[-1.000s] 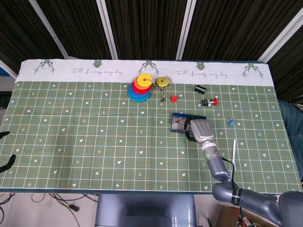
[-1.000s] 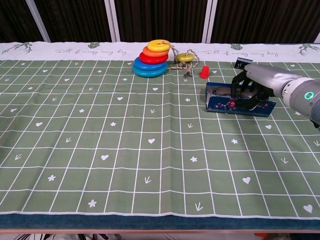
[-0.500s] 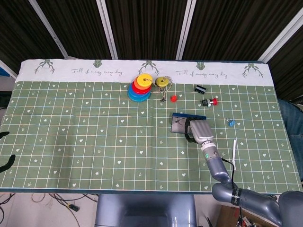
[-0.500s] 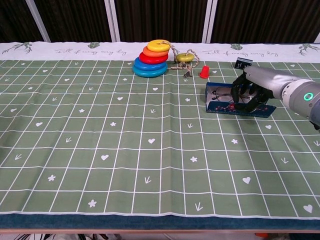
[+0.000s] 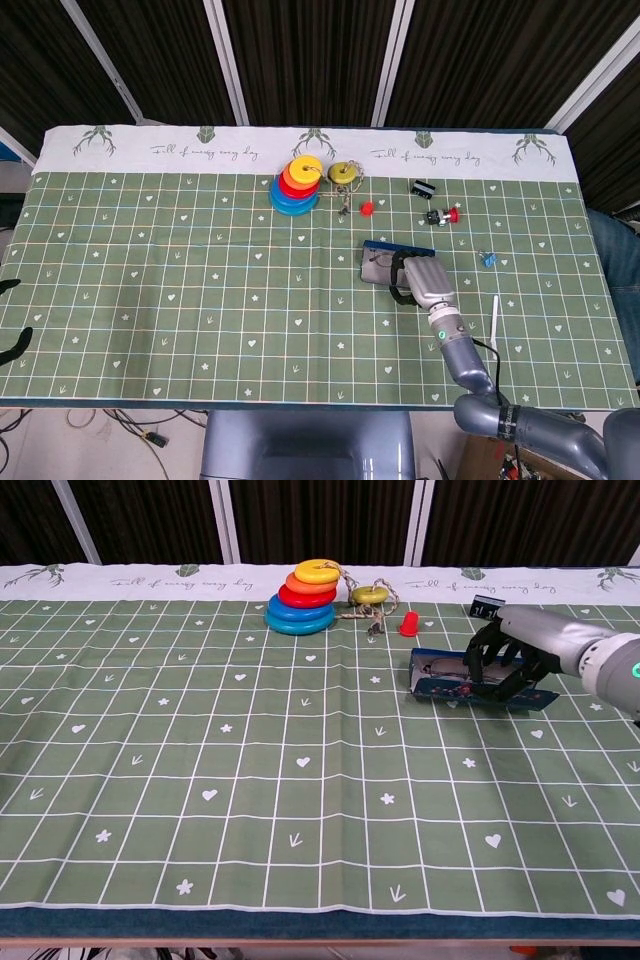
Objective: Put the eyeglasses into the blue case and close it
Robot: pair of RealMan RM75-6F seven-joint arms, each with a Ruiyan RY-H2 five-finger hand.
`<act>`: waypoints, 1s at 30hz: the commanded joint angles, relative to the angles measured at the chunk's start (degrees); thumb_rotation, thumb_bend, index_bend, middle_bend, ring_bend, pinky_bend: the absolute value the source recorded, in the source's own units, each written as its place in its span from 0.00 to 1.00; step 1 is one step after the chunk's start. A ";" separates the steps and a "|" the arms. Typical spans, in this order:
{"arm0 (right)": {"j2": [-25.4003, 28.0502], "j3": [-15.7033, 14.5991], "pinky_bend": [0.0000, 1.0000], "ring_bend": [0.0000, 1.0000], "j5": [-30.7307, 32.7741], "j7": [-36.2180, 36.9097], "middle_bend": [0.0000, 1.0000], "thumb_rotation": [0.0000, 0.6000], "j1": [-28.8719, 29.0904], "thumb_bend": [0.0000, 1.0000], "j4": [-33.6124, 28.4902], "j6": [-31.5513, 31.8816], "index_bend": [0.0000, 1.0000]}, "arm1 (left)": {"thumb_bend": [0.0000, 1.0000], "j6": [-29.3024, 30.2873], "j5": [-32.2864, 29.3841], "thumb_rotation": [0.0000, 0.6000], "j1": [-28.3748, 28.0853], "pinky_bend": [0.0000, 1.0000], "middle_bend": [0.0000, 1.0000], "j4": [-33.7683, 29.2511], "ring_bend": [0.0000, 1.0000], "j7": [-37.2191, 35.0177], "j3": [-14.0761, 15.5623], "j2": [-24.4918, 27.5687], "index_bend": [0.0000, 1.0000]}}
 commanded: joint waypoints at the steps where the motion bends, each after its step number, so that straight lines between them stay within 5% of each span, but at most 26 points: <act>1: 4.54 -1.67 0.28 0.29 -2.08 0.09 0.30 1.00 -2.07 0.64 -6.36 1.72 0.70 | 0.31 0.02 0.02 1.00 0.01 0.00 0.01 -0.01 0.00 -0.03 0.00 0.02 0.21; 12: 11.74 -3.55 0.26 0.28 -0.87 -1.68 0.27 1.00 -2.85 0.65 -16.08 -0.10 0.70 | 0.31 0.16 0.15 1.00 0.08 0.00 0.01 -0.15 0.00 0.04 0.06 0.02 0.21; 30: 11.36 -1.02 0.26 0.26 9.84 -3.77 0.25 1.00 5.13 0.65 -10.15 -9.53 0.71 | 0.31 0.13 0.14 1.00 0.09 0.00 0.01 -0.05 0.00 -0.16 0.02 0.04 0.21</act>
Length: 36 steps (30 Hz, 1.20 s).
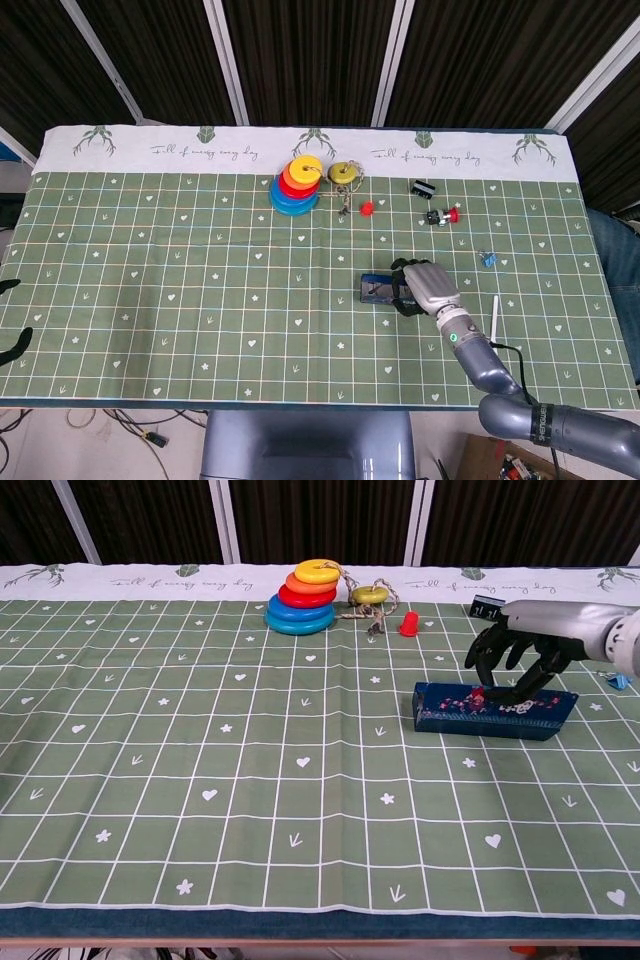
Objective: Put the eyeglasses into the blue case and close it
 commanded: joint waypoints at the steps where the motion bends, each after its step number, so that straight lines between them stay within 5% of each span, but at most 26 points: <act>1: -0.27 0.56 0.26 0.26 1.96 -0.34 0.25 1.00 1.35 0.65 1.39 -1.17 0.71 | 0.31 -0.01 0.03 1.00 -0.02 0.00 0.01 0.02 0.00 0.02 0.01 0.00 0.21; 20: -0.23 0.50 0.26 0.26 12.24 -0.58 0.23 1.00 6.77 0.65 7.05 -5.22 0.71 | 0.31 -0.22 -0.10 1.00 -0.07 0.00 0.01 0.05 0.00 0.25 0.05 -0.04 0.21; 23: -0.24 0.01 0.25 0.24 13.03 -0.52 0.21 1.00 7.27 0.65 8.00 -6.03 0.58 | 0.31 -0.27 -0.14 1.00 -0.08 0.00 0.01 0.06 0.00 0.34 0.08 -0.05 0.21; 28: -0.51 -0.87 0.25 0.23 14.78 0.18 0.17 1.00 8.08 0.52 9.94 -7.46 0.20 | 0.31 -0.34 -0.17 1.00 -0.08 0.00 0.01 -0.01 0.00 0.53 0.15 -0.08 0.21; 32: -0.76 -0.88 0.25 0.22 15.77 1.18 0.14 1.00 8.45 0.43 10.98 -8.13 0.04 | 0.31 -0.29 -0.16 1.00 -0.06 0.00 0.01 -0.06 0.00 0.51 0.14 -0.07 0.21; 36: -0.81 -1.03 0.24 0.21 17.31 1.72 0.13 1.00 9.00 0.41 12.42 -8.78 0.01 | 0.31 -0.27 -0.20 1.00 -0.04 0.00 0.01 -0.07 0.00 0.55 0.14 -0.06 0.21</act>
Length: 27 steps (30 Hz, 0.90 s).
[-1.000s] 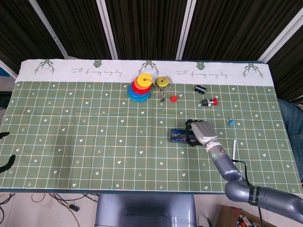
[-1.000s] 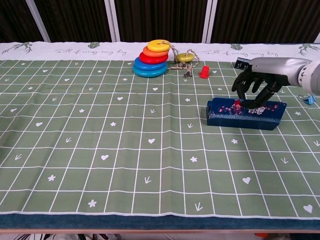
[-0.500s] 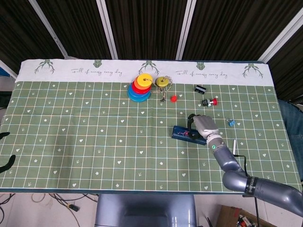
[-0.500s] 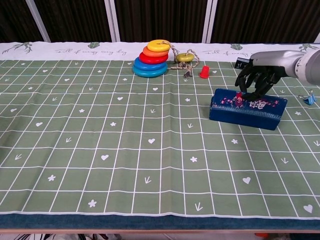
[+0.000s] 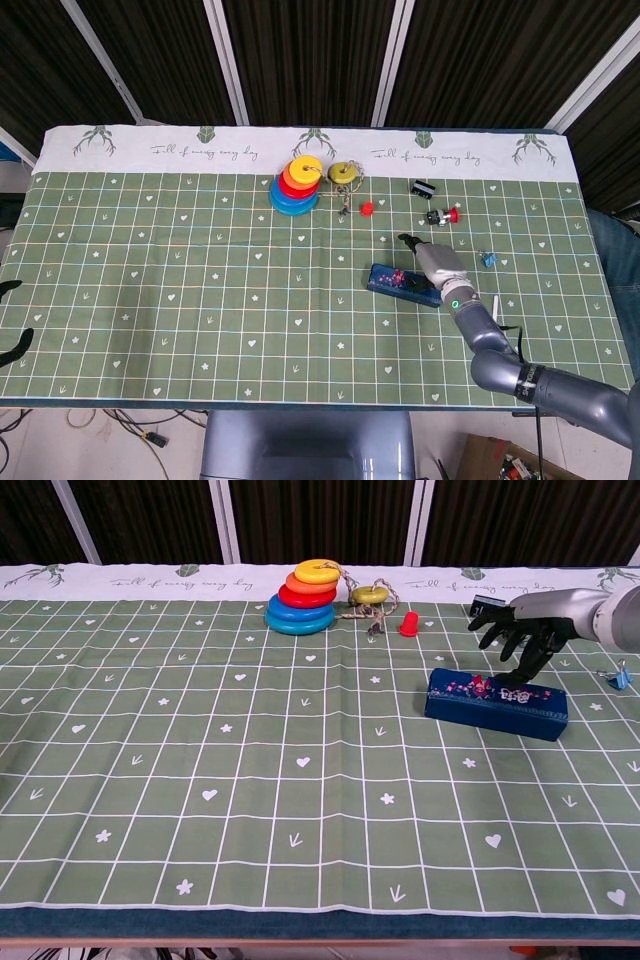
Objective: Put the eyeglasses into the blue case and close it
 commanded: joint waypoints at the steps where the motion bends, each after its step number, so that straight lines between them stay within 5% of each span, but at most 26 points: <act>1: -0.17 -0.16 0.24 0.20 0.93 0.34 0.13 1.00 0.46 0.40 1.32 -0.07 0.01 | 0.31 -0.02 -0.03 1.00 0.01 0.00 0.01 0.00 0.00 0.00 0.01 0.00 0.21; 5: 1.82 -0.67 0.23 0.19 2.00 0.22 0.13 1.00 0.38 0.37 0.04 0.90 0.02 | 0.31 -0.08 -0.09 1.00 -0.01 0.00 0.01 -0.07 0.00 0.00 -0.01 0.02 0.21; 12: 4.89 -3.62 0.22 0.18 2.96 -3.19 0.17 1.00 1.14 0.30 -6.41 2.25 0.18 | 0.31 -0.25 -0.20 1.00 -0.04 0.00 0.01 -0.35 0.00 0.32 0.08 0.07 0.21; 27: -0.20 -5.09 0.22 0.18 4.28 -4.71 0.25 1.00 1.69 0.29 -5.68 7.25 0.29 | 0.31 -0.24 -0.16 1.00 -0.02 0.00 0.01 -0.36 0.00 -0.21 0.00 0.31 0.22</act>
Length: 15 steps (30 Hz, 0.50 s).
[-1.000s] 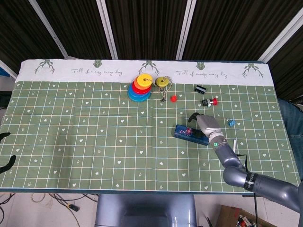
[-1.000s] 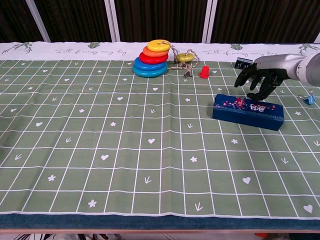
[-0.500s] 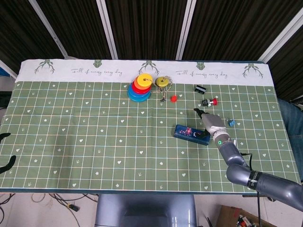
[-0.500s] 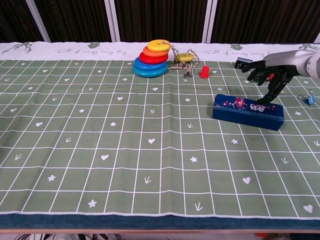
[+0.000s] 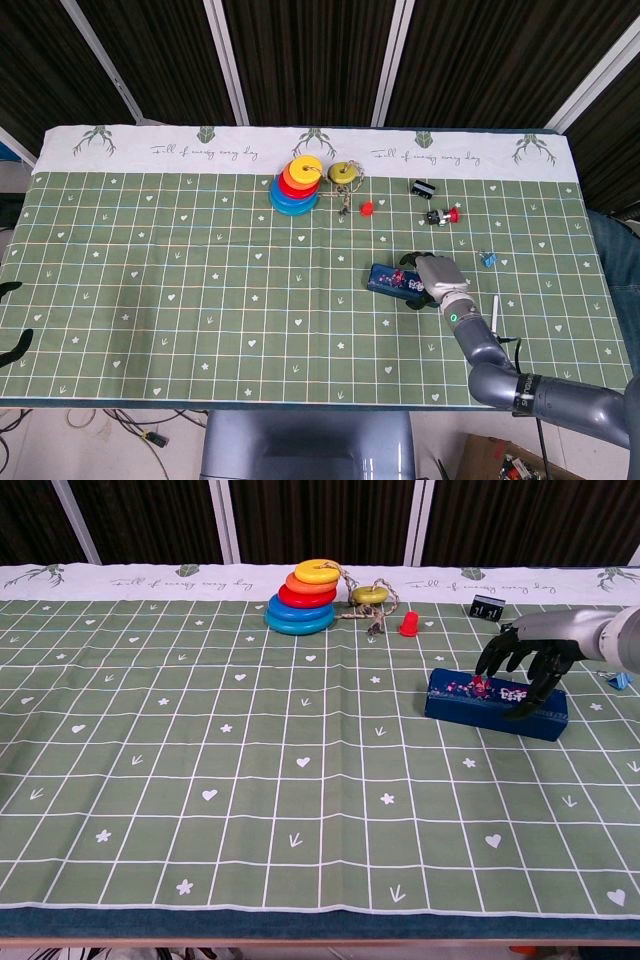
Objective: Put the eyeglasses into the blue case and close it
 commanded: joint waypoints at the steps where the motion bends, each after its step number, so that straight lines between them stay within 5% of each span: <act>1: -0.95 0.04 0.22 0.18 -0.13 0.12 0.26 1.00 -0.05 0.29 0.98 0.51 0.31 | 0.31 0.00 0.05 1.00 -0.04 0.00 0.01 0.03 0.00 -0.13 -0.05 -0.01 0.22; 15: -2.83 0.64 0.22 0.22 0.31 0.40 0.31 1.00 -0.69 0.29 3.17 1.21 0.37 | 0.31 -0.01 -0.08 1.00 -0.01 0.00 0.01 -0.02 0.00 -0.02 -0.03 -0.05 0.23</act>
